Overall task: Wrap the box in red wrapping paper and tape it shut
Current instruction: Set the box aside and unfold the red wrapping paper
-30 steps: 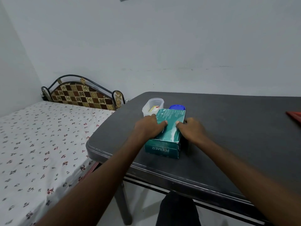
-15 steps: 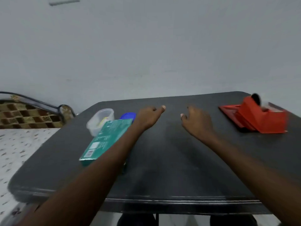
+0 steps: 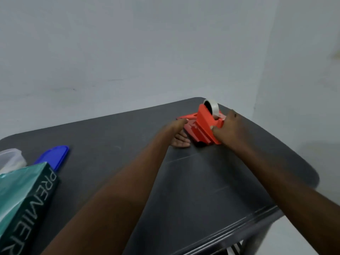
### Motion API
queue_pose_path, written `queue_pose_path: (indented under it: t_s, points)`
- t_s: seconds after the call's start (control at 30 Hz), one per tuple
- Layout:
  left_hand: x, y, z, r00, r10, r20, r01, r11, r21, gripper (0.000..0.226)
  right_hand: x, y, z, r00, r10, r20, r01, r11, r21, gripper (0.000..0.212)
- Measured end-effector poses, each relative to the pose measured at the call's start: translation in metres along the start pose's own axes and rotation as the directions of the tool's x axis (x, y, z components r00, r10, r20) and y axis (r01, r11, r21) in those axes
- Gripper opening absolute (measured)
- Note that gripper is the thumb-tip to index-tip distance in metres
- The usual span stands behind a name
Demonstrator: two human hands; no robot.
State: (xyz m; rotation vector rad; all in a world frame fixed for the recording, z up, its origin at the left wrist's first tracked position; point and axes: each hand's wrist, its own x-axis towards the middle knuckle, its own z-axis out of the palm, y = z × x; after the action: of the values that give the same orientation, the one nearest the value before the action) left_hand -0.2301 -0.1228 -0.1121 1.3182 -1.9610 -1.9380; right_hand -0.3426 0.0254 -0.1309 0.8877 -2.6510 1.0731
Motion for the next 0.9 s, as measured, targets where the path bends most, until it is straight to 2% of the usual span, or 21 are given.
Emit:
queue_pose_path:
  t_s: [0.07, 0.17, 0.3, 0.67, 0.9]
  points:
    - [0.014, 0.005, 0.009, 0.998, -0.033, -0.044, 0.035, 0.998, 0.048, 0.052, 0.005, 0.015, 0.002, 0.998, 0.005, 0.06, -0.01, 0.997, 0.072, 0.062]
    - [0.03, 0.008, 0.016, 0.994, -0.033, -0.107, 0.051, 0.984, 0.17, 0.038, 0.014, 0.03, 0.005, 0.997, 0.016, 0.077, -0.028, 0.987, 0.158, 0.063]
    - [0.041, 0.012, 0.02, 0.992, -0.019, -0.121, 0.056, 0.95, 0.308, 0.032, 0.021, 0.038, 0.005, 0.988, 0.061, 0.142, -0.091, 0.973, 0.214, 0.074]
    - [0.03, -0.003, -0.013, 0.987, 0.046, -0.155, 0.013, 0.933, 0.36, 0.027, 0.004, 0.014, 0.003, 0.999, 0.046, -0.012, -0.042, 0.972, 0.232, 0.056]
    - [-0.016, -0.037, -0.093, 0.982, -0.011, -0.187, 0.096, 0.887, 0.451, 0.032, -0.024, -0.019, 0.009, 1.0, 0.001, -0.012, 0.001, 0.98, 0.197, 0.064]
